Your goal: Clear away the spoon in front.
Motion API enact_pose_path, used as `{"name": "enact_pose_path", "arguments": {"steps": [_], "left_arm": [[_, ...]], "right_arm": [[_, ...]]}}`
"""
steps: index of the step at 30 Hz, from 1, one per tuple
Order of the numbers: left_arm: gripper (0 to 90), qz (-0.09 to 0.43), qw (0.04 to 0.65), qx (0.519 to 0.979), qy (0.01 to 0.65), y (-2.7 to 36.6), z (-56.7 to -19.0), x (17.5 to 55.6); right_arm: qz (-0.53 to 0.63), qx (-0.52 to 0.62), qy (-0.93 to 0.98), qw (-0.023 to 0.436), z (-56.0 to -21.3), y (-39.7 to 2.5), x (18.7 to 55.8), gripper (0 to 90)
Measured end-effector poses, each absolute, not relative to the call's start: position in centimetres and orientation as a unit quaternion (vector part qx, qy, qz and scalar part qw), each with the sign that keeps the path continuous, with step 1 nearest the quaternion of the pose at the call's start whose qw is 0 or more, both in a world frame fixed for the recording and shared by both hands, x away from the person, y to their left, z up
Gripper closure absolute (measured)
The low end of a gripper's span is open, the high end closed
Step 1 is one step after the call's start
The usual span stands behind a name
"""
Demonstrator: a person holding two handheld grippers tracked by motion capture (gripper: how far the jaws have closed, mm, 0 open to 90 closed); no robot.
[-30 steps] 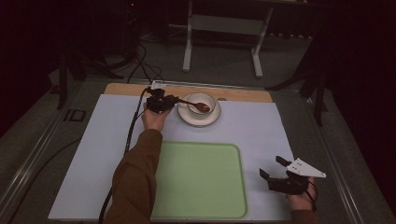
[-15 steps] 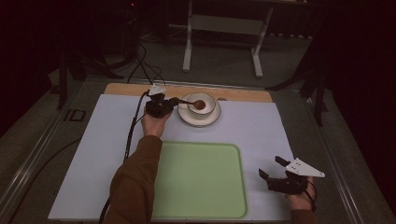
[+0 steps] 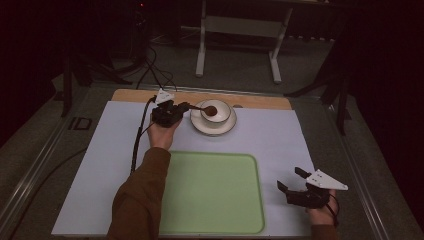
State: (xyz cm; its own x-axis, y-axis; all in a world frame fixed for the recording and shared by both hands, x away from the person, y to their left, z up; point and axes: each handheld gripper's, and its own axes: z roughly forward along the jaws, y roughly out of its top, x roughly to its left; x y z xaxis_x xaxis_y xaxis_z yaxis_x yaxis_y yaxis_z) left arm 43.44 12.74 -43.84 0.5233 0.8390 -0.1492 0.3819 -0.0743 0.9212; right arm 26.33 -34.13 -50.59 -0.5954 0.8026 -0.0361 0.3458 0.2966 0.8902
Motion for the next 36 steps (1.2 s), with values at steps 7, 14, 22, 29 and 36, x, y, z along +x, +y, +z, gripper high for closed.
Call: {"name": "enact_pose_path", "arguments": {"steps": [7,14,22,29,36], "left_arm": [[84.1,0.235,0.526,0.702,0.420,13.6,-42.5,41.9],[84.1,0.250,0.523,0.705,0.409,15.6,-41.3,39.9],[84.1,0.259,0.510,0.716,0.401,17.5,-40.8,37.5],[84.1,0.258,0.498,0.723,0.404,18.8,-41.0,35.8],[84.1,0.259,0.479,0.731,0.412,20.3,-41.2,33.2]], "right_arm": [[0.460,0.375,0.765,0.250,-50.6,-34.2,26.3,14.0],[0.460,0.376,0.765,0.249,-50.6,-34.1,26.3,14.0],[0.456,0.375,0.768,0.249,-50.6,-34.0,26.3,14.1],[0.456,0.375,0.768,0.249,-50.6,-34.0,26.3,14.1],[0.455,0.375,0.769,0.249,-50.7,-34.0,26.3,14.1]]}}
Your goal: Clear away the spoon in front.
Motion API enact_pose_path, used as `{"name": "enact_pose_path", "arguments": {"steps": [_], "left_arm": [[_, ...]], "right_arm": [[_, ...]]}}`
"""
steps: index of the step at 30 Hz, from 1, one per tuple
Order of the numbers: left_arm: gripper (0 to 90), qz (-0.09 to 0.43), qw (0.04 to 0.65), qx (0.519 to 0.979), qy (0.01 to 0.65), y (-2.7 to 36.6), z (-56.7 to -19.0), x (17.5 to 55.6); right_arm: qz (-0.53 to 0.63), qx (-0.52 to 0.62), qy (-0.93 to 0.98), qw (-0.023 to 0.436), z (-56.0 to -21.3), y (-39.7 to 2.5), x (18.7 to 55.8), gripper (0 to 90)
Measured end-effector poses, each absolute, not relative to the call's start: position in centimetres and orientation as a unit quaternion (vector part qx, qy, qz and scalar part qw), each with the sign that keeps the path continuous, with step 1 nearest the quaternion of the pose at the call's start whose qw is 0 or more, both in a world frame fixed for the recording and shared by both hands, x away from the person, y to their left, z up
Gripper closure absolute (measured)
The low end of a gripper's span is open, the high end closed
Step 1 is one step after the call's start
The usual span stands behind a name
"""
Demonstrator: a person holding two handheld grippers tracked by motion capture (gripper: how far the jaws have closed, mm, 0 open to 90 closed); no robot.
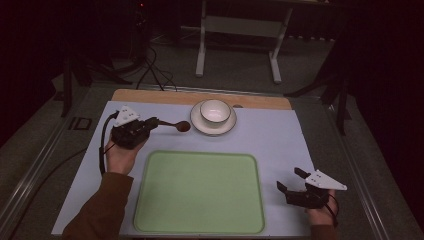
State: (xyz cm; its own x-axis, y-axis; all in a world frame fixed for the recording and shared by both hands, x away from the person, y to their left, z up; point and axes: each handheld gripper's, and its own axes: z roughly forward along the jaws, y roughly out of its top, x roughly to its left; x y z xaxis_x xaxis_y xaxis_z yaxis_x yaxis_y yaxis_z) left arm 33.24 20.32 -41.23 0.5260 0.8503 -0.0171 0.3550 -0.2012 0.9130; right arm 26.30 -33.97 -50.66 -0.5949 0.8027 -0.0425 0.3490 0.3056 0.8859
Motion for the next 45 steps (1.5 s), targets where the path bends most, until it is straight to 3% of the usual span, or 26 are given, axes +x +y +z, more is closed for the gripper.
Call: {"name": "enact_pose_path", "arguments": {"steps": [23,45], "left_arm": [[84.0,0.239,0.430,0.724,0.484,25.3,-44.0,26.5],[82.1,0.290,0.456,0.660,0.521,22.5,-43.1,33.8]], "right_arm": [[0.453,0.377,0.768,0.251,-50.6,-34.0,26.4,14.1],[0.453,0.375,0.768,0.251,-50.6,-34.1,26.5,14.1]]}}
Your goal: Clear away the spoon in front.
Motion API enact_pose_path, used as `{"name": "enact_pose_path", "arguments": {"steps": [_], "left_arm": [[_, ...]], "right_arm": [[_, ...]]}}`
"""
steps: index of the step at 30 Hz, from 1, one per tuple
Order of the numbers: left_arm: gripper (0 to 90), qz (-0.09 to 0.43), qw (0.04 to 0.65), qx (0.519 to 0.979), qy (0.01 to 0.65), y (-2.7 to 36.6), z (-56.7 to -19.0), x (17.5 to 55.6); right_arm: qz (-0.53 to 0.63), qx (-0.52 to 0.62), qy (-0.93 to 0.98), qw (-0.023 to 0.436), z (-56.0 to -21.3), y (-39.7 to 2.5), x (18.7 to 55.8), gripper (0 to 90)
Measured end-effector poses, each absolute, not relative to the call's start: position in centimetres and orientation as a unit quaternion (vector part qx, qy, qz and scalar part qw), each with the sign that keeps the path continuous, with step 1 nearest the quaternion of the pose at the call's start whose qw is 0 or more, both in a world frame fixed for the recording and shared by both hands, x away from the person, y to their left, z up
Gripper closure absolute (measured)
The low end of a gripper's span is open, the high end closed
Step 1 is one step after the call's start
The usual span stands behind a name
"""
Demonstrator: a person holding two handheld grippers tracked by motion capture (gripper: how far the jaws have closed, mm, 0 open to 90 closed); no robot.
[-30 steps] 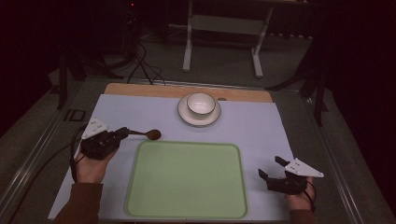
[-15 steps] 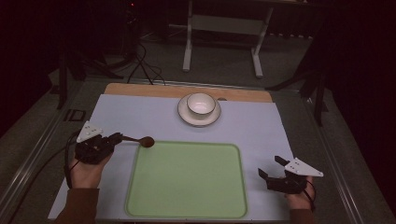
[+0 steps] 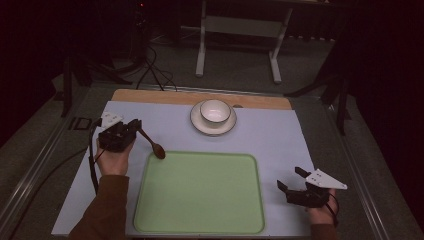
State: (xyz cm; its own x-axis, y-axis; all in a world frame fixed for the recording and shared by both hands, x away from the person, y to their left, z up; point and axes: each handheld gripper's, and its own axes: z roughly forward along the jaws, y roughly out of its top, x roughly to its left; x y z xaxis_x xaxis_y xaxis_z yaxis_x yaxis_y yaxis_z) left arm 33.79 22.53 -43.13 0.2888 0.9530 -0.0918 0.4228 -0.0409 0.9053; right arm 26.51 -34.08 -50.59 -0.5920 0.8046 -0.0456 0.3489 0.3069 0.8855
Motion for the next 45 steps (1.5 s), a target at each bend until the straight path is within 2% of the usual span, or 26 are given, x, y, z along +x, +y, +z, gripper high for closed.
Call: {"name": "enact_pose_path", "arguments": {"steps": [17,25,33,45], "left_arm": [[81.3,0.279,0.451,0.648,0.546,21.3,-44.5,38.2],[79.8,0.247,0.434,0.697,0.515,20.1,-45.9,38.7],[80.2,0.198,0.475,0.699,0.497,20.6,-47.5,37.4],[79.1,0.162,0.502,0.699,0.483,21.4,-49.0,34.4]], "right_arm": [[0.451,0.374,0.771,0.249,-50.6,-34.1,26.5,14.1],[0.444,0.370,0.776,0.254,-50.7,-33.9,26.5,14.1],[0.434,0.364,0.784,0.255,-50.8,-33.6,26.6,14.0],[0.433,0.365,0.784,0.255,-50.7,-33.6,26.5,14.1]]}}
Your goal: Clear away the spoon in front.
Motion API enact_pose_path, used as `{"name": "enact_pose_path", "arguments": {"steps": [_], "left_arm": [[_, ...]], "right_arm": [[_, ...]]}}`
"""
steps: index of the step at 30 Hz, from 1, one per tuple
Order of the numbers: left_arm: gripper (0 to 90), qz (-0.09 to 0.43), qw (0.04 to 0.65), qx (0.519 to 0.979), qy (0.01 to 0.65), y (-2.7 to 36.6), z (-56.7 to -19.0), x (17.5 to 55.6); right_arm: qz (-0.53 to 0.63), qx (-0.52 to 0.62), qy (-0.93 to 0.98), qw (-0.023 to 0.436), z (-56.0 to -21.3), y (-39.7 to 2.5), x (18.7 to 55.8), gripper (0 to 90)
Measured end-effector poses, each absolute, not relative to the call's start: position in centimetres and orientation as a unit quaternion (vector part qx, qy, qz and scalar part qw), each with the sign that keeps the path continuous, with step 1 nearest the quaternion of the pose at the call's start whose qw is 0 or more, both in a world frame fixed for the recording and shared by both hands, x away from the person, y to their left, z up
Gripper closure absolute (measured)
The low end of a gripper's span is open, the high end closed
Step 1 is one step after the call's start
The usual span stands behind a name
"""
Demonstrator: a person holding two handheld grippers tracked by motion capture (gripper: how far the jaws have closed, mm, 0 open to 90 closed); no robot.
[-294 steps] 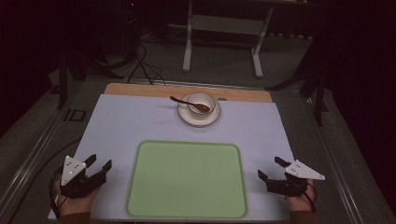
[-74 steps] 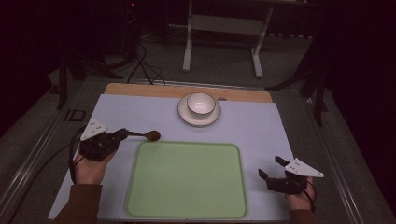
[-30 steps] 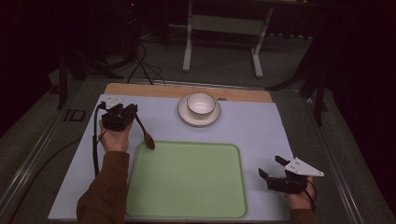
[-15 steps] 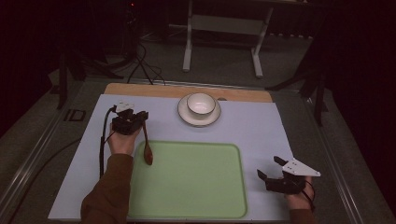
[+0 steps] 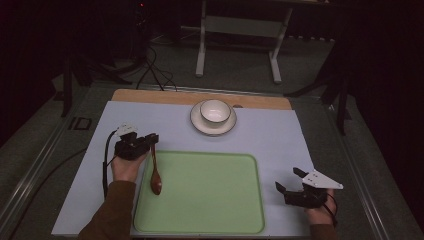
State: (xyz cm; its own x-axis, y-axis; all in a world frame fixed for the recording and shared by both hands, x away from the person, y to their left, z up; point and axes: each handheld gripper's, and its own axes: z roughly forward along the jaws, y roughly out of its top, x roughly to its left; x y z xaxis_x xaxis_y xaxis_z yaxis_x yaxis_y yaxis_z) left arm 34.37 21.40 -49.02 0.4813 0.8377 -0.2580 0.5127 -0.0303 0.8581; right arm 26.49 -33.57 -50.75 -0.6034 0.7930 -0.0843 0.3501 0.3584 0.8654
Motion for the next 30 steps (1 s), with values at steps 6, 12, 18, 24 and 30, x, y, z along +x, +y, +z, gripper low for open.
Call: {"name": "enact_pose_path", "arguments": {"steps": [6,12,18,24,30], "left_arm": [[78.2,0.153,0.504,0.701,0.480,21.2,-49.7,33.0],[76.6,0.146,0.486,0.719,0.474,20.7,-50.3,32.1],[75.2,0.139,0.477,0.726,0.475,20.8,-51.1,31.3],[72.2,0.128,0.475,0.726,0.479,20.9,-51.7,31.0],[66.0,0.128,0.446,0.752,0.468,20.2,-52.4,31.1]], "right_arm": [[0.432,0.362,0.785,0.255,-50.8,-33.5,26.5,14.1],[0.434,0.362,0.784,0.256,-50.7,-33.5,26.5,14.1],[0.435,0.361,0.784,0.256,-50.6,-33.5,26.4,14.1],[0.433,0.359,0.786,0.257,-50.6,-33.4,26.4,14.1],[0.431,0.360,0.787,0.257,-50.6,-33.4,26.4,14.1]]}}
